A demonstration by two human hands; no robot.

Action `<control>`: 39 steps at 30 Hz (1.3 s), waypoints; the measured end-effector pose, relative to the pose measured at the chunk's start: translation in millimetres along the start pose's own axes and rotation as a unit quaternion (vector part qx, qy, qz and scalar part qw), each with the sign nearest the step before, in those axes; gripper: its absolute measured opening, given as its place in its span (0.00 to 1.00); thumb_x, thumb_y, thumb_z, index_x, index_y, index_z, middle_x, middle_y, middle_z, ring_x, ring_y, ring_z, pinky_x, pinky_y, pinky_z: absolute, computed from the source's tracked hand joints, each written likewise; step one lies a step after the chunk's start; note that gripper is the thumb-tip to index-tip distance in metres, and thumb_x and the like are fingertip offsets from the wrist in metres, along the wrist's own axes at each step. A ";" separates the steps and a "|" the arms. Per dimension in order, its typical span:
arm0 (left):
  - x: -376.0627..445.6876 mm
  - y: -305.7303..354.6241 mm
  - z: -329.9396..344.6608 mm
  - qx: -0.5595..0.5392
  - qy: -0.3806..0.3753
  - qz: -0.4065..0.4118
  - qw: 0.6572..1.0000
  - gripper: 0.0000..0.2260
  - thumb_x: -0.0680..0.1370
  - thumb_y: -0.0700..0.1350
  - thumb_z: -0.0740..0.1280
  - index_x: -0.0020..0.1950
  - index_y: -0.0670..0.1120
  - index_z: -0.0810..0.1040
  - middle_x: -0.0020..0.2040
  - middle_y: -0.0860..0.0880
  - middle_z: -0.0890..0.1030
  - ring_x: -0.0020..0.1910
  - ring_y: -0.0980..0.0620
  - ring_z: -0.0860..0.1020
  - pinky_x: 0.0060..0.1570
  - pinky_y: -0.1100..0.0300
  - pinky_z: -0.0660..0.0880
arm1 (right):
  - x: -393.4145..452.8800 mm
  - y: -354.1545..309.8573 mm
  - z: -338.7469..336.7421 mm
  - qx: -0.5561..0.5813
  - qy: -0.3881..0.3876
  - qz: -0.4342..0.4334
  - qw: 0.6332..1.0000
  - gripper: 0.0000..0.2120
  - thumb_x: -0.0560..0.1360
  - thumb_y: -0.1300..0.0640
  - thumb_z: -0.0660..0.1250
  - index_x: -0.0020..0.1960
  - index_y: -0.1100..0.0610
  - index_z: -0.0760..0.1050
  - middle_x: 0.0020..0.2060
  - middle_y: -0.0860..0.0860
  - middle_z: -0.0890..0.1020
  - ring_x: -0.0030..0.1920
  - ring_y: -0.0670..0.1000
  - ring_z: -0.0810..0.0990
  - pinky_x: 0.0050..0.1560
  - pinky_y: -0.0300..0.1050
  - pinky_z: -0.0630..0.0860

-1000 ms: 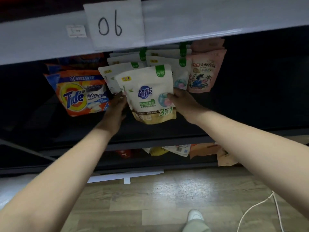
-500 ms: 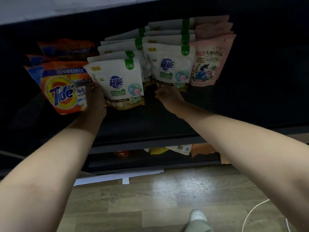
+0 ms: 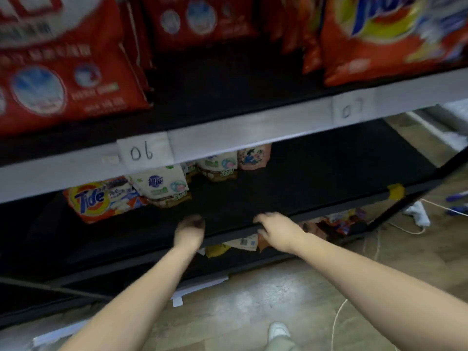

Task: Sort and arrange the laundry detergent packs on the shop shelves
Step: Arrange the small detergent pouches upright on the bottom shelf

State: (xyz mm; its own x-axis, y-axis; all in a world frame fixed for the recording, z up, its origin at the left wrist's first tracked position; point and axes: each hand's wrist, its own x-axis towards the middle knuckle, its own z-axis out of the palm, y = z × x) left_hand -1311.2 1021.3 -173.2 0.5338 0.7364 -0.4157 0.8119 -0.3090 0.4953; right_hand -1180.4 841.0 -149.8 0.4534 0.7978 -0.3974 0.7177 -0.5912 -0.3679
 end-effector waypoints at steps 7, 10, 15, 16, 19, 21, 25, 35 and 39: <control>-145.5 139.9 -22.0 0.263 -0.059 0.322 0.908 0.13 0.81 0.47 0.57 0.62 0.46 0.75 0.60 0.45 0.76 0.60 0.46 0.73 0.58 0.52 0.72 | -158.9 16.1 -111.7 -0.031 0.018 0.054 0.998 0.17 0.80 0.54 0.59 0.68 0.56 0.68 0.65 0.54 0.74 0.64 0.54 0.72 0.61 0.45 0.69; -209.0 212.3 -56.3 0.332 -0.044 0.430 0.839 0.14 0.81 0.48 0.57 0.61 0.44 0.75 0.59 0.44 0.76 0.60 0.43 0.72 0.55 0.50 0.73 | -227.1 17.5 -175.7 -0.058 0.039 0.059 0.996 0.16 0.80 0.53 0.59 0.66 0.55 0.71 0.63 0.52 0.76 0.63 0.51 0.74 0.61 0.43 0.70; -309.7 325.7 -143.5 0.365 0.030 0.556 0.746 0.15 0.81 0.52 0.58 0.59 0.44 0.77 0.54 0.45 0.79 0.54 0.44 0.77 0.48 0.51 0.77 | -335.5 1.6 -305.1 -0.125 0.103 0.090 0.983 0.14 0.80 0.50 0.59 0.64 0.51 0.73 0.60 0.47 0.78 0.59 0.47 0.76 0.60 0.42 0.71; -328.4 345.6 -162.9 0.358 0.052 0.576 0.733 0.15 0.81 0.52 0.58 0.59 0.45 0.77 0.53 0.45 0.80 0.52 0.44 0.78 0.46 0.52 0.77 | -355.0 -3.3 -333.1 -0.136 0.128 0.098 0.978 0.14 0.80 0.50 0.59 0.63 0.51 0.73 0.58 0.46 0.78 0.57 0.47 0.76 0.58 0.39 0.70; -372.3 399.9 -222.8 0.315 0.130 0.628 0.699 0.15 0.80 0.53 0.58 0.56 0.45 0.78 0.52 0.45 0.80 0.51 0.43 0.78 0.46 0.53 0.77 | -404.6 -17.0 -411.8 -0.133 0.235 0.111 0.956 0.12 0.79 0.50 0.61 0.59 0.52 0.77 0.53 0.44 0.79 0.53 0.44 0.76 0.54 0.36 0.68; -386.2 431.4 -259.3 0.271 0.167 0.644 0.696 0.16 0.80 0.54 0.58 0.55 0.45 0.78 0.52 0.45 0.81 0.51 0.43 0.78 0.48 0.52 0.76 | -424.9 -19.7 -454.8 -0.117 0.308 0.109 0.938 0.11 0.78 0.50 0.62 0.57 0.51 0.78 0.53 0.45 0.81 0.53 0.45 0.77 0.56 0.40 0.70; -370.9 488.0 -321.3 0.237 0.236 0.606 0.722 0.16 0.80 0.54 0.56 0.54 0.45 0.79 0.52 0.45 0.81 0.51 0.43 0.77 0.46 0.56 0.72 | -428.6 -13.0 -522.3 -0.012 0.402 0.096 0.911 0.11 0.79 0.52 0.61 0.54 0.56 0.78 0.48 0.48 0.82 0.51 0.48 0.80 0.56 0.46 0.76; -224.3 566.4 -397.5 0.364 0.209 0.205 0.884 0.33 0.79 0.66 0.47 0.63 0.41 0.76 0.60 0.42 0.79 0.56 0.42 0.77 0.54 0.57 0.71 | -270.5 77.8 -681.0 -0.022 0.361 0.200 0.911 0.26 0.76 0.38 0.59 0.46 0.63 0.74 0.46 0.59 0.78 0.41 0.56 0.75 0.43 0.45 0.71; -190.6 585.1 -403.7 0.271 0.122 0.143 0.944 0.36 0.72 0.72 0.56 0.61 0.41 0.74 0.53 0.42 0.79 0.53 0.43 0.79 0.45 0.59 0.71 | -205.9 94.8 -722.2 0.076 0.279 0.228 0.930 0.32 0.75 0.37 0.61 0.67 0.60 0.64 0.61 0.60 0.75 0.56 0.59 0.77 0.62 0.49 0.73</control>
State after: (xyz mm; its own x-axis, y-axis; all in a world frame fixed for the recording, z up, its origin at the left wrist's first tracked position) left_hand -1033.3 943.2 503.8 0.7325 0.6729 -0.1027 0.6802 -0.7297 0.0703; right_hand -824.1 706.2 504.3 0.9265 0.3719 -0.0581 0.3198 -0.8592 -0.3993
